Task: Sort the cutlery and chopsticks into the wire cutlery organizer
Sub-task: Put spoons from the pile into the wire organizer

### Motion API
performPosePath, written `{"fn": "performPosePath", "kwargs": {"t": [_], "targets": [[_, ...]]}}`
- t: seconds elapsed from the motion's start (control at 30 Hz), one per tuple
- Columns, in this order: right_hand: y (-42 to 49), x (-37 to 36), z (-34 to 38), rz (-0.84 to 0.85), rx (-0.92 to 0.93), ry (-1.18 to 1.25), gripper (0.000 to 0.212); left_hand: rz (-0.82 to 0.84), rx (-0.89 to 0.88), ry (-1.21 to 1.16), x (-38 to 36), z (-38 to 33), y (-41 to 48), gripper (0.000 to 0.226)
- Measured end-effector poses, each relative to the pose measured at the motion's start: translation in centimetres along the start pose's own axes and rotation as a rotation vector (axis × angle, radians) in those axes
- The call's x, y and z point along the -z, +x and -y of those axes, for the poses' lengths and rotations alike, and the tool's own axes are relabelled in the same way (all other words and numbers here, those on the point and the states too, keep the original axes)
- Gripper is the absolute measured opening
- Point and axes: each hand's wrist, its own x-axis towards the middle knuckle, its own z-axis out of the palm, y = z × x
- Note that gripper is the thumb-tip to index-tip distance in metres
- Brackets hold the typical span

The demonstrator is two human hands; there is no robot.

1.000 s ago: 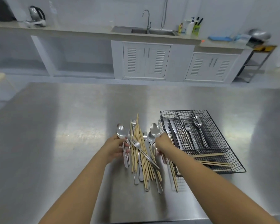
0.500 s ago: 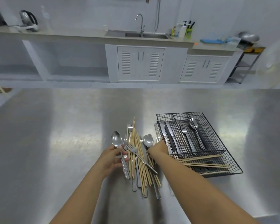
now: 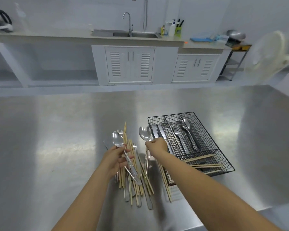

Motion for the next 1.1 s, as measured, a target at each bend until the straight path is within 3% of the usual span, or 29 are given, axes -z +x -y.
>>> {"fn": "performPosePath", "kwargs": {"t": [0.1,0.23,0.33,0.43,0.8,0.97,1.1], "targets": [[0.1,1.9,0.4,0.079,-0.002,0.159,0.011,0.009,0.006,-0.025,-1.4,-0.1,0.6,0.014],[1.5,6.4,0.7,0.167,-0.040,0.442,0.023,0.011,-0.013,-0.069,-3.7,-0.9,1.4,0.020],[3.6,10.9,0.1,0.213,-0.045,0.495,0.036,0.028,-0.029,-0.095,-5.9,-1.6,1.9,0.022],[6.0,15.1,-1.1,0.176,-0.042,0.493,0.030,0.017,-0.050,-0.089,-8.5,-1.7,2.5,0.019],[12.6,20.2,-5.0,-0.043,-0.106,0.094,0.009,0.002,-0.067,-0.038,-18.3,-0.4,4.2,0.015],[13.8,20.2,-5.8,-0.083,-0.063,0.013,0.037,-0.008,-0.091,-0.007,-21.0,0.2,4.7,0.016],[14.7,20.9,-5.7,-0.023,-0.031,-0.116,0.029,-0.031,-0.106,0.007,-22.5,0.8,4.9,0.015]]}}
